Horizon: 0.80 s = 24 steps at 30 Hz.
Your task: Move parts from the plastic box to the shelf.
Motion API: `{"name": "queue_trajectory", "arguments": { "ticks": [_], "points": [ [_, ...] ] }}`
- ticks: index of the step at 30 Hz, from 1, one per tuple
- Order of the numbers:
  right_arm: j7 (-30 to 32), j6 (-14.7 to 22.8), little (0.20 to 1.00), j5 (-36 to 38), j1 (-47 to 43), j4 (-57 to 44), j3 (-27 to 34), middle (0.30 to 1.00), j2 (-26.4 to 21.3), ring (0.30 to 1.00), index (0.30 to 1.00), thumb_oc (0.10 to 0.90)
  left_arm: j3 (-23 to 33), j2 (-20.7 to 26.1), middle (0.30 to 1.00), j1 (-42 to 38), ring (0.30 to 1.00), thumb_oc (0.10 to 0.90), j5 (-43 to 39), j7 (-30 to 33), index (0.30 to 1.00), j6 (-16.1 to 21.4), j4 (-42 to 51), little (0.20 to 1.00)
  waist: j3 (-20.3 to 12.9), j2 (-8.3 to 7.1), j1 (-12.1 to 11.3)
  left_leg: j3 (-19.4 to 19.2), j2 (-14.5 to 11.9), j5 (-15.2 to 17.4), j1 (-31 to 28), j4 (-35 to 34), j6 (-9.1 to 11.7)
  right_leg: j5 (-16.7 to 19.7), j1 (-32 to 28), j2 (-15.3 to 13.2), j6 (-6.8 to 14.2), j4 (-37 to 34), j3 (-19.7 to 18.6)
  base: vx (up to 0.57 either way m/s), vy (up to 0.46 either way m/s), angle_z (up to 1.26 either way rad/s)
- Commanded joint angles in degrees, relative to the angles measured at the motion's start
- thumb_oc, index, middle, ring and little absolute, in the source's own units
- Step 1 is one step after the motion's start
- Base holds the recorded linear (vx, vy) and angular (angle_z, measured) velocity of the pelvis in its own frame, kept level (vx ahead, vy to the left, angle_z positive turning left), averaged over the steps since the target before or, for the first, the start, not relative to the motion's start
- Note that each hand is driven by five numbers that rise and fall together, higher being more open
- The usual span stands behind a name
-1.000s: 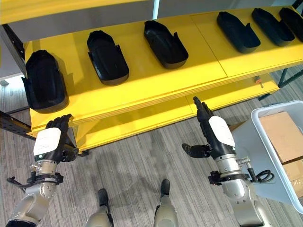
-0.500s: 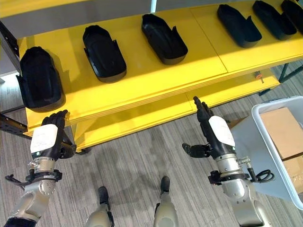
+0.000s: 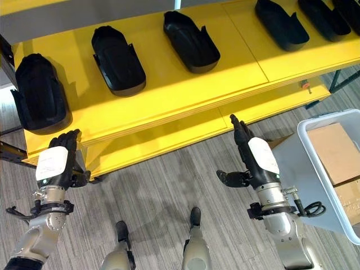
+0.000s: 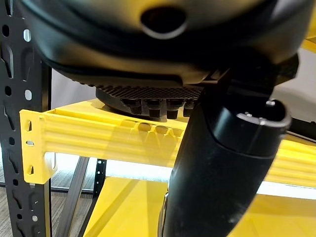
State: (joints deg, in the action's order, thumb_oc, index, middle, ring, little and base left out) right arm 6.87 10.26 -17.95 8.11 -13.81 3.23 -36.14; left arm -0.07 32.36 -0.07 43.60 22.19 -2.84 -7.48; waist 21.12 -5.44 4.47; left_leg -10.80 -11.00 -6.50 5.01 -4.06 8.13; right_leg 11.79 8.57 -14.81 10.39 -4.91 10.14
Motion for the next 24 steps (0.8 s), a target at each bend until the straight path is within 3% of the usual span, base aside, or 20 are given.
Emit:
{"name": "queue_trajectory", "arguments": {
  "ticks": [1, 24],
  "points": [
    [4.21, 2.79, 1.000, 0.47, -5.58, -4.80, 3.36, 1.000, -1.21, 1.000, 1.000, 0.900, 4.76, 3.47, 1.000, -5.16, 1.000, 0.900, 2.13, 5.24, 1.000, -0.50, -0.38, 1.000, -0.69, -1.40, 0.38, 1.54, 1.37, 4.68, 1.94, 6.62, -3.53, -5.05, 0.12, 1.91, -1.58, 7.44, 0.65, 0.00, 0.000, 0.00],
    [3.32, 2.69, 1.000, 0.87, -7.18, -4.83, 2.16, 1.000, -1.78, 1.000, 1.000, 0.900, 6.77, 4.03, 1.000, -5.25, 1.000, 0.900, -0.41, 5.80, 1.000, -1.85, -3.81, 1.000, 0.49, -1.84, -0.06, 1.96, 2.18, 5.25, 3.74, 8.04, -3.88, -4.73, 1.33, 1.25, -1.54, 7.89, 0.43, 0.00, 0.000, 0.00]
  ]
}}
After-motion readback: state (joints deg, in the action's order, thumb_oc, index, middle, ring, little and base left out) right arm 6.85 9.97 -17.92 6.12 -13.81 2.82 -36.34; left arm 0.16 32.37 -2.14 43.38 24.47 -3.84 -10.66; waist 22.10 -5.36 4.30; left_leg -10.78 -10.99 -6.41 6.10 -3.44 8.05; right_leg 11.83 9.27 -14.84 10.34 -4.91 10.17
